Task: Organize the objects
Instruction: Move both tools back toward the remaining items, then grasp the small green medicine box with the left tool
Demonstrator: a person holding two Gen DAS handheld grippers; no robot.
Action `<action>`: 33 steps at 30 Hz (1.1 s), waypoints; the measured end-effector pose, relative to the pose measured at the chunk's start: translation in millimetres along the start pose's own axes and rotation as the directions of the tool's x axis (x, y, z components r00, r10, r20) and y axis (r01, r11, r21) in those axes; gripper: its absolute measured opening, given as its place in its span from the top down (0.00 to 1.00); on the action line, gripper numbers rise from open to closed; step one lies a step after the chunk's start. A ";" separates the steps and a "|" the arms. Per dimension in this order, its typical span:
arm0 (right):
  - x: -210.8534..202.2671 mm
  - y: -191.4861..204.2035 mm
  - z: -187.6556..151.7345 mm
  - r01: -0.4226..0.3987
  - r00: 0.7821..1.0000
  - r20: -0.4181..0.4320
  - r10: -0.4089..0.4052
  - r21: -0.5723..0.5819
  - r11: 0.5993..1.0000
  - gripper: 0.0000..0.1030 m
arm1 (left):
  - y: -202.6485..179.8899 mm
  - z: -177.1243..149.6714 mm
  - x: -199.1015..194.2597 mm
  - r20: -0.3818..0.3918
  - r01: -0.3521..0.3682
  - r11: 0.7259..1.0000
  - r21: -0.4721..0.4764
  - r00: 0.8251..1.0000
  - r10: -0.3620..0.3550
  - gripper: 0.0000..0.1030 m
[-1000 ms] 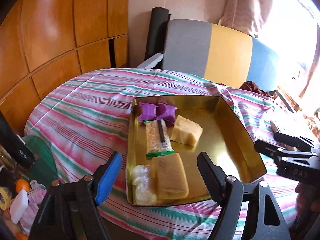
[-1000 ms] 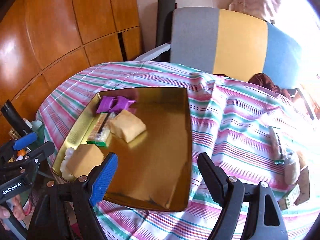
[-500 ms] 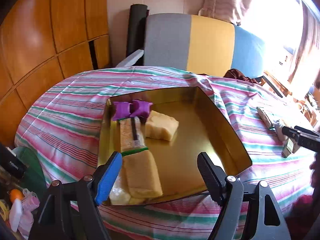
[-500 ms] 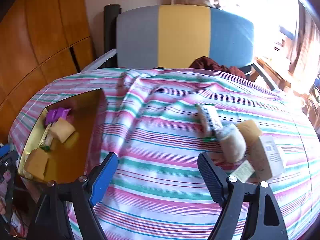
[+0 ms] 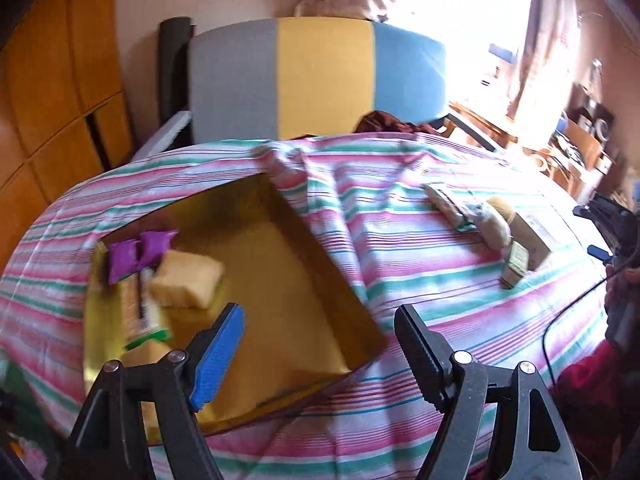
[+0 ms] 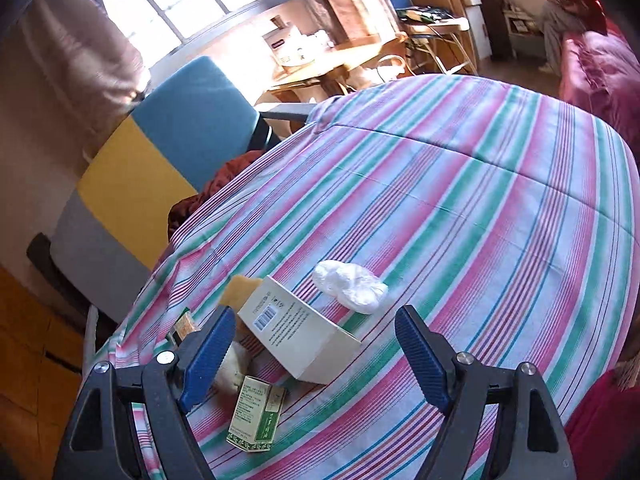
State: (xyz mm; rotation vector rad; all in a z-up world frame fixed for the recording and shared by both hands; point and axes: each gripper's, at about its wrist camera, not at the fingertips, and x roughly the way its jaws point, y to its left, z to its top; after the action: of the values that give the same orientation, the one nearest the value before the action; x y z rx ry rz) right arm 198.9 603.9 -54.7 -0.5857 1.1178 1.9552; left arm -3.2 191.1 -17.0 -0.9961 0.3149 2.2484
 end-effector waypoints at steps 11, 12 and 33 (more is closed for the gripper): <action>11.7 -4.0 -5.2 -0.061 0.995 -0.074 0.065 0.050 0.997 0.19 | -107.4 23.0 74.1 -0.110 0.198 0.960 0.197 0.978 -0.179 0.31; 12.7 -3.8 -5.3 -0.066 0.995 -0.078 0.070 0.052 0.996 0.19 | -116.9 25.2 80.9 -0.120 0.218 0.954 0.206 0.973 -0.197 0.31; 19.1 -24.6 -2.9 -0.084 0.991 -0.091 0.100 0.166 0.983 0.19 | -242.8 31.1 170.9 -0.264 0.369 0.862 0.347 0.921 -0.287 0.71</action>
State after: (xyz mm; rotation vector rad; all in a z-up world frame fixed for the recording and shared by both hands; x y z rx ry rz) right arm 207.9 616.4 -81.9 -0.5575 1.3731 1.9077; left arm 51.1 469.3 -110.6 -0.9771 0.6090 1.6879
